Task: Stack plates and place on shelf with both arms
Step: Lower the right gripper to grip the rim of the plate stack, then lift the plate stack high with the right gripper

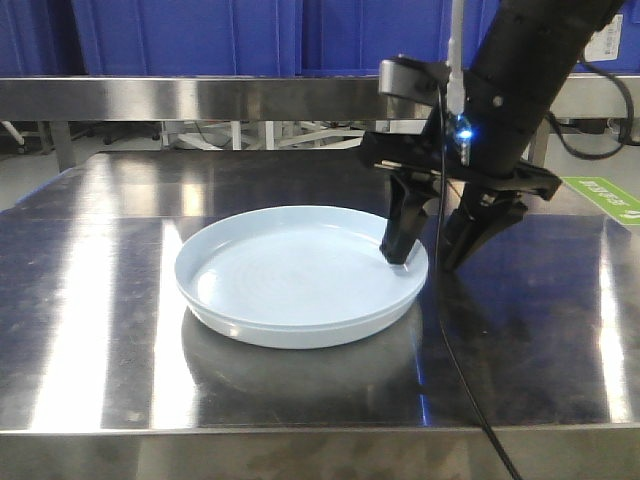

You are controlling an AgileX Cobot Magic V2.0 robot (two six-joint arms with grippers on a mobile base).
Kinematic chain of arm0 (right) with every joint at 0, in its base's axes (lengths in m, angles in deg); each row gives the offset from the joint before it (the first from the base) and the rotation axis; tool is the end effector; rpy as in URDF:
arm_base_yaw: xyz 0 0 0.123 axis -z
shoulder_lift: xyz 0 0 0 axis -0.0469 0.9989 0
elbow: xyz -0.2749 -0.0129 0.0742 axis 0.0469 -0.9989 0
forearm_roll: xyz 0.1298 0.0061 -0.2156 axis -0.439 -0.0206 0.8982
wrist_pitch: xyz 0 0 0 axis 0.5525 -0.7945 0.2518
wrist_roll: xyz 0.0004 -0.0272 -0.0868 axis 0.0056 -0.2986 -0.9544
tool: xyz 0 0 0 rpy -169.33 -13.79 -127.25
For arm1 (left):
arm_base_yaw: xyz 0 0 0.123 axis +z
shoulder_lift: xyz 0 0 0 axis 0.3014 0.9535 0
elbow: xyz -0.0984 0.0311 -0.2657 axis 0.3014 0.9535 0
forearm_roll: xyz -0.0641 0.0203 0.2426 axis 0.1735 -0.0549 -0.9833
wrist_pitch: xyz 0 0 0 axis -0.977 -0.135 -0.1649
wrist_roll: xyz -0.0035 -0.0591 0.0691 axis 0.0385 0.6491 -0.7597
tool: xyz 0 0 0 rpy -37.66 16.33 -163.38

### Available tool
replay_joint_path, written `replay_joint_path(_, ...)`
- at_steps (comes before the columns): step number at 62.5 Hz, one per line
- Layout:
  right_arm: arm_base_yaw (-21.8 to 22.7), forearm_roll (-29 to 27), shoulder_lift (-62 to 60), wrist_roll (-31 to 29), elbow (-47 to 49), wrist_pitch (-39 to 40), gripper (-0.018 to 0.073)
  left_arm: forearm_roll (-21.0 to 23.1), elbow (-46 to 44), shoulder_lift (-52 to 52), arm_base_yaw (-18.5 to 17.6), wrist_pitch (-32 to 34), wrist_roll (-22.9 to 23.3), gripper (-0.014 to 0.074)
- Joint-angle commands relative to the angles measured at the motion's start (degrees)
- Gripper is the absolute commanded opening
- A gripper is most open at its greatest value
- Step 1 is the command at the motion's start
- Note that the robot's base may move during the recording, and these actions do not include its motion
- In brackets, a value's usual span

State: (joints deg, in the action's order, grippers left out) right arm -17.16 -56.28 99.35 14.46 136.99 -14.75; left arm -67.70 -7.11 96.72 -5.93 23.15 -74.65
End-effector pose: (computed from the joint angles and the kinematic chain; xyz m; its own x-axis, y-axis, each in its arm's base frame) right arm 0.3510 0.1521 0.2084 -0.9400 -0.1764 -0.2919 -0.2644 0.9175 0.2972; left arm 0.0739 -0.0304 0.3095 -0.1726 0.0395 -0.9842 0.3774 0.9256 -0.0291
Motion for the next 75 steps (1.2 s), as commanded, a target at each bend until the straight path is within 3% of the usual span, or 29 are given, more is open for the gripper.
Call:
replay_joint_path(1, 0.0, -1.4, -2.1, -0.2, 1.2, 1.3, 0.0434, -0.1, -1.6, 0.7, -0.3, 5.1, 0.5, 0.0084)
replay_joint_path(11, -0.1, -1.4, -2.0, -0.2, 1.2, 1.7, 0.0419, -0.1, -1.6, 0.7, -0.3, 5.1, 0.5, 0.0084)
replay_joint_path(25, -1.2, -1.4, -1.8, -0.3, 1.2, 2.1, 0.0228, -0.1, -1.6, 0.7, -0.3, 5.1, 0.5, 0.0084)
replay_joint_path(35, -1.3, -1.3, -1.8, -0.3, 1.2, 2.0, 0.0043, -0.1, -1.6, 0.7, -0.3, 5.1, 0.5, 0.0084)
replay_joint_path(54, -1.2, -1.3, -5.1, -0.3, 3.2, 2.2, 0.0056, -0.1, -1.6, 0.7, -0.3, 5.1, 0.5, 0.0084)
replay_joint_path(75, -1.1, -0.7, -21.9, -0.1, 3.0, 6.4, 0.0056, -0.1, -1.6, 0.7, -0.3, 5.1, 0.5, 0.0084)
